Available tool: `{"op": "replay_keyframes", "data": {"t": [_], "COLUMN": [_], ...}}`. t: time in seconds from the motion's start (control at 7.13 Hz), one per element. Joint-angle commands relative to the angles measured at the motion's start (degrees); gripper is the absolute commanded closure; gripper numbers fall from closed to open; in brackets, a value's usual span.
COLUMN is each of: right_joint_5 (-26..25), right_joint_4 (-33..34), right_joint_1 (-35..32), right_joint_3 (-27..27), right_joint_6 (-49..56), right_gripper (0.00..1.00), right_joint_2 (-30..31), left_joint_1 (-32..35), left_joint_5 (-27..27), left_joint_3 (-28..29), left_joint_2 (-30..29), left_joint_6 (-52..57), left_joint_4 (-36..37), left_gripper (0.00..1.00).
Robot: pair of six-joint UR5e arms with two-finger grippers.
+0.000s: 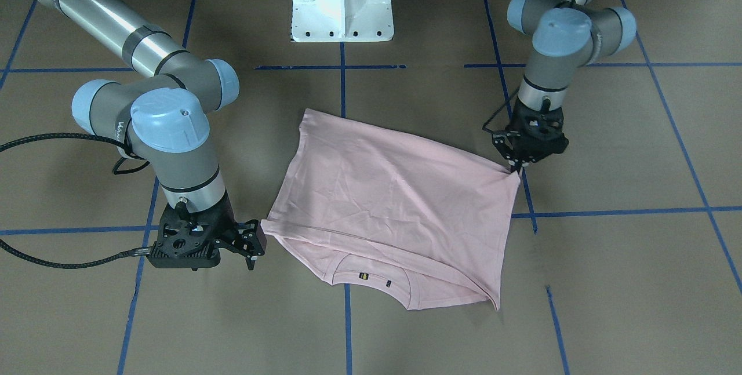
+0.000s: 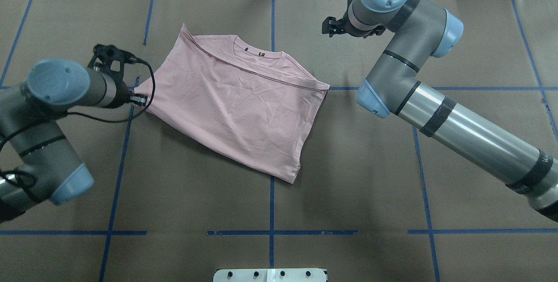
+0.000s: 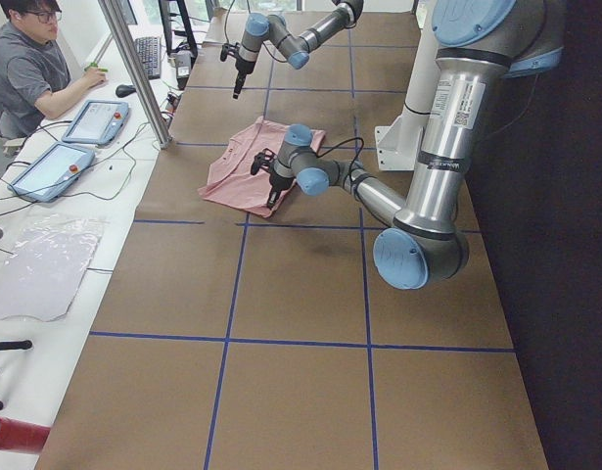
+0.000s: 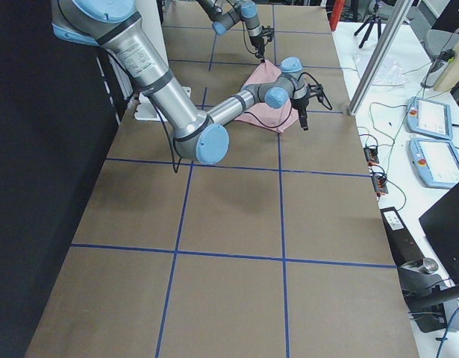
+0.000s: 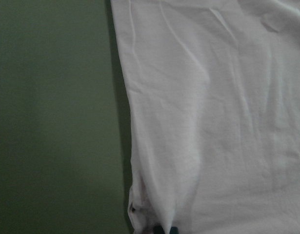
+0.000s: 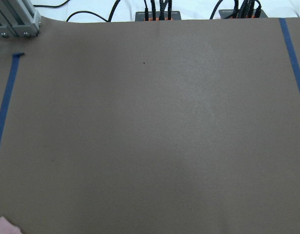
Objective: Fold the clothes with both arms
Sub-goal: 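Drag the folded shirt with the left gripper toward the far edge, then lower the right gripper onto the shirt's folded edge near the collar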
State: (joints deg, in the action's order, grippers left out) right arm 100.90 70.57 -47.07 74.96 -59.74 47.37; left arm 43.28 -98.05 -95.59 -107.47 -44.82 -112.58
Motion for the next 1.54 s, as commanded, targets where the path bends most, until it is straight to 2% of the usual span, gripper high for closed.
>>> {"op": "replay_keyframes", "data": {"t": [0.0, 0.14, 0.42, 0.56, 0.7, 0.84, 0.98, 1.12, 1.26, 1.4], "right_joint_5": [0.0, 0.0, 0.1, 0.2, 0.2, 0.2, 0.1, 0.0, -0.3, -1.6], "right_joint_4": [-0.1, -0.1, -0.1, -0.2, -0.2, 0.0, 0.4, 0.6, 1.0, 1.5], "right_joint_1": [0.0, 0.0, -0.1, -0.1, 0.0, 0.4, 1.7, 3.6, 6.4, 8.6], "right_joint_3": [0.0, 0.0, 0.2, 0.2, 0.2, 0.1, -0.8, -2.8, -6.3, -9.5], "right_joint_6": [-0.1, 0.0, 0.0, 0.0, -0.7, -4.7, -11.0, -16.3, -21.4, -23.4], "right_gripper": [0.00, 0.00, 0.00, 0.00, 0.00, 0.00, 0.02, 0.10, 0.23, 0.29], "right_joint_2": [0.0, 0.0, 0.0, -0.1, -0.3, -1.3, -3.8, -7.3, -11.2, -14.1], "left_joint_1": [8.9, 10.8, 13.0, 13.1, 13.1, 13.3, 15.9, 16.7, 16.7, 16.7], "left_joint_5": [0.0, 0.0, 1.2, 2.1, 2.1, 0.9, -6.6, -8.5, -8.6, -8.6], "left_joint_3": [19.2, 30.0, 50.1, 53.6, 53.3, 49.7, 49.0, 45.9, 43.0, 42.7], "left_joint_2": [-12.0, -17.7, -30.8, -31.7, -29.8, -27.2, -27.2, -25.5, -23.7, -23.6], "left_joint_6": [7.3, 9.0, 9.8, 9.8, 10.1, 10.7, 12.7, 14.1, 13.9, 13.7], "left_joint_4": [-5.5, -12.1, -19.7, -23.8, -24.8, -26.4, -26.5, -26.6, -26.5, -26.5], "left_gripper": [1.00, 1.00, 1.00, 1.00, 0.01, 0.00, 0.00, 0.00, 0.00, 0.00]}}
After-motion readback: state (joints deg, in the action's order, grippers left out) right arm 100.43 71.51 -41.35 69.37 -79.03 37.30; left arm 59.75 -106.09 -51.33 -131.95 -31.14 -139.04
